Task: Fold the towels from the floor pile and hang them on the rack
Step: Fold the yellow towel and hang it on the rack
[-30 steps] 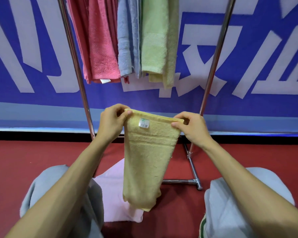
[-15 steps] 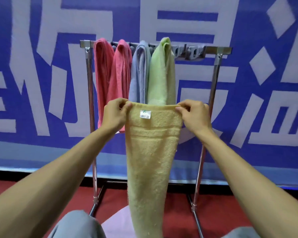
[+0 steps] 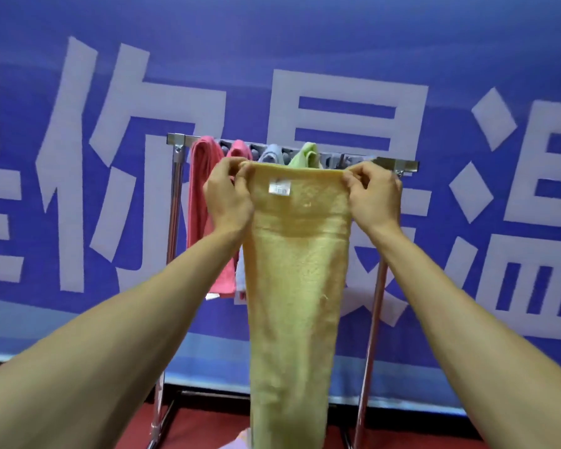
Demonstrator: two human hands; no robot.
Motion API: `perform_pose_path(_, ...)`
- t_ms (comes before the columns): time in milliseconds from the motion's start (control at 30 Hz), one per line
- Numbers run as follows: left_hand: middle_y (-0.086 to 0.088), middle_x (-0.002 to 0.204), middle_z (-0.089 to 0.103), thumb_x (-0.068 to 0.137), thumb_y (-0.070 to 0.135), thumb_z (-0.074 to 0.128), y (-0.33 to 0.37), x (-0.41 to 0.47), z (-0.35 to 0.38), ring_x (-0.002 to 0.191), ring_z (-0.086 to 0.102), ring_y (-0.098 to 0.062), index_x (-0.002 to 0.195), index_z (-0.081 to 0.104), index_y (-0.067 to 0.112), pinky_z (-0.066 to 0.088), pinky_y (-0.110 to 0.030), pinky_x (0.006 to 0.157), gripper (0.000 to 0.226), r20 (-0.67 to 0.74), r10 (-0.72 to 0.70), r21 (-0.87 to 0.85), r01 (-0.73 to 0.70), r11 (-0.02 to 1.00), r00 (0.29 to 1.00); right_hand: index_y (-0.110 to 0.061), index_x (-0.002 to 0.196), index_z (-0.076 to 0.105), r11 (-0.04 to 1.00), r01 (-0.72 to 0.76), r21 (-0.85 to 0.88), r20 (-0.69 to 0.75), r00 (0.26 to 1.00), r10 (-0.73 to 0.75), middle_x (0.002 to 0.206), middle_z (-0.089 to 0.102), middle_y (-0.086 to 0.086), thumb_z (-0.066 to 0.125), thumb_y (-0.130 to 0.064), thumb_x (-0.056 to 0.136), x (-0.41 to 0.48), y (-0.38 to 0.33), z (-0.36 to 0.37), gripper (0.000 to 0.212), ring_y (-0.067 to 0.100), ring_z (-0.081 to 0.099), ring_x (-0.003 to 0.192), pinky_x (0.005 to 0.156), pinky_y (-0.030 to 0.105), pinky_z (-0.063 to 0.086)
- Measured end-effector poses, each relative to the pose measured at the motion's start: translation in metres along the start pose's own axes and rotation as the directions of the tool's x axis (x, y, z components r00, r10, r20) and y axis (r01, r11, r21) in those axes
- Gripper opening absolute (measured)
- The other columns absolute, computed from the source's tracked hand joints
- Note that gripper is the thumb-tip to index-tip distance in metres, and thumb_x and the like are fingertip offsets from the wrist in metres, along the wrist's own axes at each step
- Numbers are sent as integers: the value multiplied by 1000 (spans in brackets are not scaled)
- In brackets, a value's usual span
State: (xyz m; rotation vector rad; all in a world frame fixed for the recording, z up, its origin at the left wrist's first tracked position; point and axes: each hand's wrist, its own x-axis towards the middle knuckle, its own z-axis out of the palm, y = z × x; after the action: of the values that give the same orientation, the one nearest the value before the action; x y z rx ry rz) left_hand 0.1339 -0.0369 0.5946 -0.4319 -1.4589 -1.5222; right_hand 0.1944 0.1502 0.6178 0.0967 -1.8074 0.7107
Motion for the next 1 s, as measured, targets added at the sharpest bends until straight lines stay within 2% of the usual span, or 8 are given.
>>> perform_pose_path(267, 6, 84, 65, 92, 16, 60, -29, -21, -5, 84, 61, -11, 95, 69, 15, 50, -25, 76, 9, 147, -133, 2, 134, 991, 980, -19, 85, 73, 997, -69, -46, 44, 996, 71, 81, 70, -4, 64, -22, 86, -15, 18, 3, 10, 20, 64, 88, 78, 33, 51)
perform_pose_path(467, 5, 76, 65, 89, 17, 63, -87, -55, -15, 74, 58, -12, 89, 71, 12, 52, -36, 72, 10, 300, -301, 88, 288, 953, 905, -15, 86, 74, 986, -118, -117, 264, 953, 146, 82, 72, 0, 64, -21, 87, -65, 64, 26, 12, 20, 65, 88, 82, 36, 52)
perform_pose_path(567, 2, 73, 64, 90, 17, 61, -112, -79, -17, 67, 56, -14, 88, 70, 12, 53, -36, 63, 10, 353, -390, 119, 373, 920, 850, -13, 88, 75, 969, -212, -128, 320, 916, 243, 86, 73, 0, 64, -20, 87, -95, 90, 35, 13, 16, 64, 87, 81, 27, 46)
perform_pose_path(667, 1, 72, 63, 92, 15, 60, -140, -108, -21, 62, 55, -11, 90, 68, 9, 52, -27, 53, 10, 377, -512, 138, 500, 855, 772, -10, 86, 74, 887, -459, -40, 425, 796, 431, 77, 70, 4, 67, -16, 85, -130, 114, 48, 10, 15, 63, 72, 69, 28, 52)
perform_pose_path(767, -2, 70, 62, 92, 12, 60, -170, -145, -27, 61, 55, -11, 93, 68, 5, 52, -22, 50, 10, 382, -612, 166, 600, 783, 693, -3, 85, 71, 699, -712, 67, 522, 622, 584, 65, 62, 6, 65, -7, 86, -169, 137, 57, 8, 8, 56, 51, 46, 20, 49)
perform_pose_path(867, -4, 71, 61, 92, 10, 59, -194, -183, -31, 63, 56, -12, 96, 67, -2, 54, -19, 53, 14, 375, -689, 196, 673, 713, 620, -1, 85, 70, 538, -839, 75, 594, 471, 652, 67, 62, 8, 65, -6, 86, -211, 160, 63, 7, 12, 59, 55, 51, 25, 54)
perform_pose_path(933, -4, 74, 62, 92, 11, 59, -204, -205, -34, 69, 57, -14, 97, 67, -3, 55, -27, 64, 16, 369, -736, 194, 727, 659, 568, -4, 76, 69, 468, -882, 56, 623, 397, 674, 66, 63, 7, 65, -4, 85, -235, 171, 66, 10, 18, 61, 62, 55, 29, 57)
perform_pose_path(1000, -3, 72, 64, 93, 12, 59, -208, -225, -37, 69, 58, -16, 93, 67, 0, 52, -30, 66, 14, 357, -791, 184, 793, 581, 496, -3, 73, 67, 421, -906, 44, 633, 351, 690, 61, 63, 6, 64, 0, 85, -247, 175, 66, 13, 17, 61, 60, 49, 26, 54)
